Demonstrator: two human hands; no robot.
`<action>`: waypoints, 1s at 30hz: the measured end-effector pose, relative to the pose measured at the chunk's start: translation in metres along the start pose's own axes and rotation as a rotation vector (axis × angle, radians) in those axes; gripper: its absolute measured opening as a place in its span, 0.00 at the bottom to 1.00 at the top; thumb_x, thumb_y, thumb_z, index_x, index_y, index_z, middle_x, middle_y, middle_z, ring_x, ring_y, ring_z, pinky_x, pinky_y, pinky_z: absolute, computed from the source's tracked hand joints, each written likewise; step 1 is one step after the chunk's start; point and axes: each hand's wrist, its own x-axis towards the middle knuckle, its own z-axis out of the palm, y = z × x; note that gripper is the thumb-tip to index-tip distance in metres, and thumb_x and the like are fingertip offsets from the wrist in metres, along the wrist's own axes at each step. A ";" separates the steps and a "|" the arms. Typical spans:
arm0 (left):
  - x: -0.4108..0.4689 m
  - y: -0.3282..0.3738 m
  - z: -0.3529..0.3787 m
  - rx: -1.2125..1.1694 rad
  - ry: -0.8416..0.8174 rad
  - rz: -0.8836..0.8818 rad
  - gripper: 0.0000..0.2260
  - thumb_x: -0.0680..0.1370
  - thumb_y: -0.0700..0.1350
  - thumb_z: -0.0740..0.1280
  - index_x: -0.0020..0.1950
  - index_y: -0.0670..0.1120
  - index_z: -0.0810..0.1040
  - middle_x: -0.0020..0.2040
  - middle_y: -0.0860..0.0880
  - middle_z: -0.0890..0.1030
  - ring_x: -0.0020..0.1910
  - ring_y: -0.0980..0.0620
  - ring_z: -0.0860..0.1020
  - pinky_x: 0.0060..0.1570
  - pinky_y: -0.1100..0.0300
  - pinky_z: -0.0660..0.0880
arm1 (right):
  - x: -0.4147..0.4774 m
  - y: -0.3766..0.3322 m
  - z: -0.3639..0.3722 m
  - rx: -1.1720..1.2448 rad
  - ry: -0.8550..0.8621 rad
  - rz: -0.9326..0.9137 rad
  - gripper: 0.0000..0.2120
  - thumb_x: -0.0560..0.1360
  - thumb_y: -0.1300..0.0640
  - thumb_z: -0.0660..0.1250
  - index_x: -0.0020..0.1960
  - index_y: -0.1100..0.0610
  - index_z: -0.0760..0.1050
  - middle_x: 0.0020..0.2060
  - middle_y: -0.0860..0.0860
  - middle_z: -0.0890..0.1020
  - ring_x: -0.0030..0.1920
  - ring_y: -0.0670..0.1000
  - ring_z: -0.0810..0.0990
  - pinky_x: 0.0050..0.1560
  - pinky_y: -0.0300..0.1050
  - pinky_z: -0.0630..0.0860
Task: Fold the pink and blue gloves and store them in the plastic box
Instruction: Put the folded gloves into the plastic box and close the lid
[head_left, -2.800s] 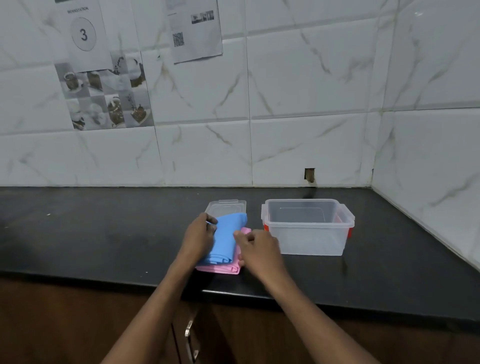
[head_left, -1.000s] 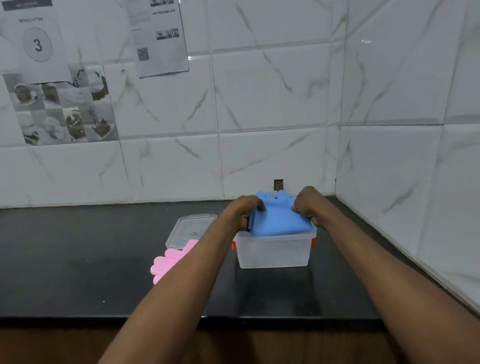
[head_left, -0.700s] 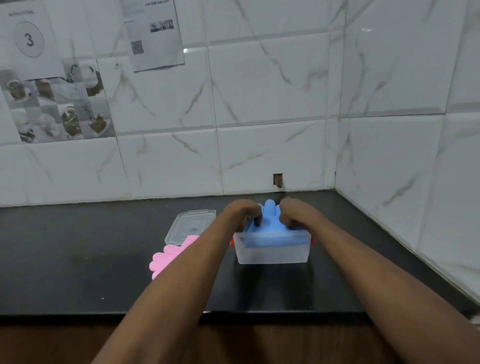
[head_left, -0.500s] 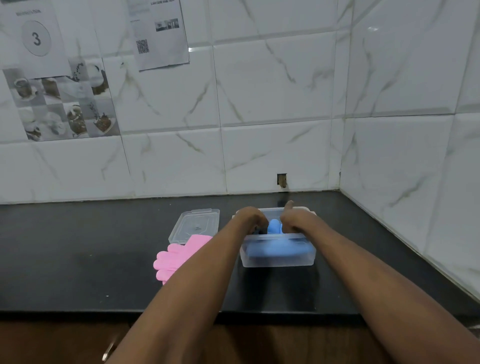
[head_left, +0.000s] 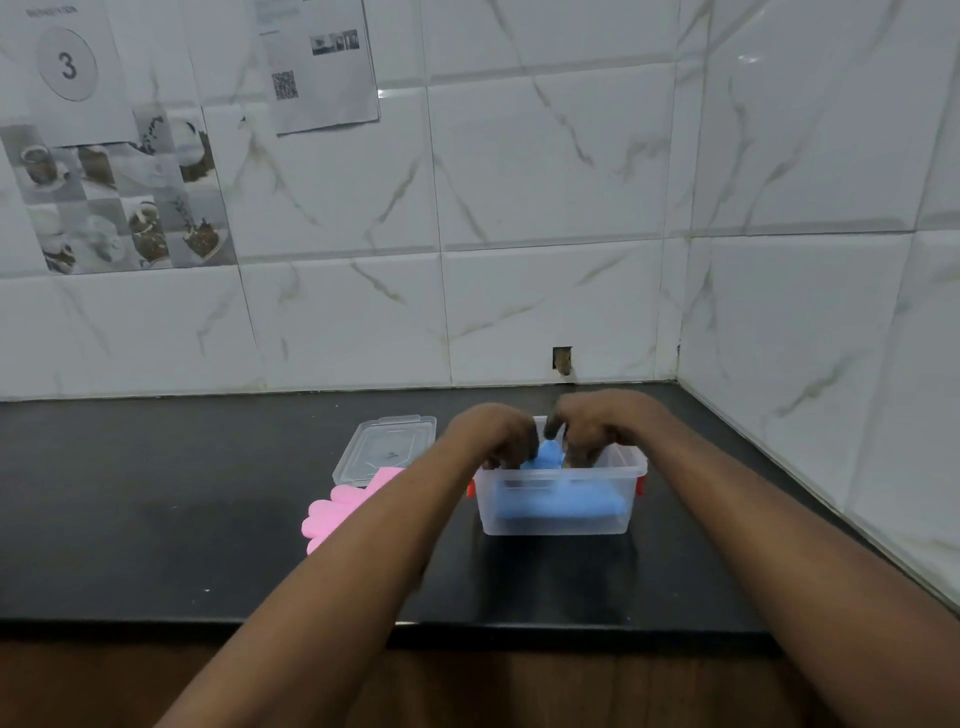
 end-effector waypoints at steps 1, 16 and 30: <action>0.002 -0.002 0.003 0.040 -0.015 -0.022 0.22 0.76 0.35 0.62 0.69 0.46 0.73 0.50 0.45 0.79 0.36 0.51 0.76 0.43 0.56 0.76 | -0.001 0.001 0.001 0.048 -0.087 0.004 0.32 0.73 0.65 0.70 0.74 0.57 0.64 0.67 0.58 0.74 0.48 0.51 0.80 0.50 0.43 0.80; 0.000 0.000 0.015 -0.022 0.008 -0.097 0.09 0.75 0.41 0.68 0.53 0.39 0.80 0.39 0.47 0.76 0.37 0.49 0.76 0.33 0.59 0.71 | 0.021 0.003 0.021 -0.277 -0.156 0.088 0.43 0.65 0.48 0.77 0.76 0.47 0.61 0.70 0.53 0.70 0.60 0.54 0.74 0.55 0.51 0.71; -0.097 -0.098 0.054 -0.343 0.664 -0.420 0.09 0.74 0.34 0.61 0.49 0.36 0.80 0.48 0.36 0.84 0.47 0.38 0.82 0.47 0.52 0.79 | -0.073 -0.054 0.018 0.729 0.400 -0.257 0.05 0.74 0.70 0.64 0.44 0.70 0.79 0.35 0.65 0.84 0.35 0.60 0.85 0.43 0.55 0.84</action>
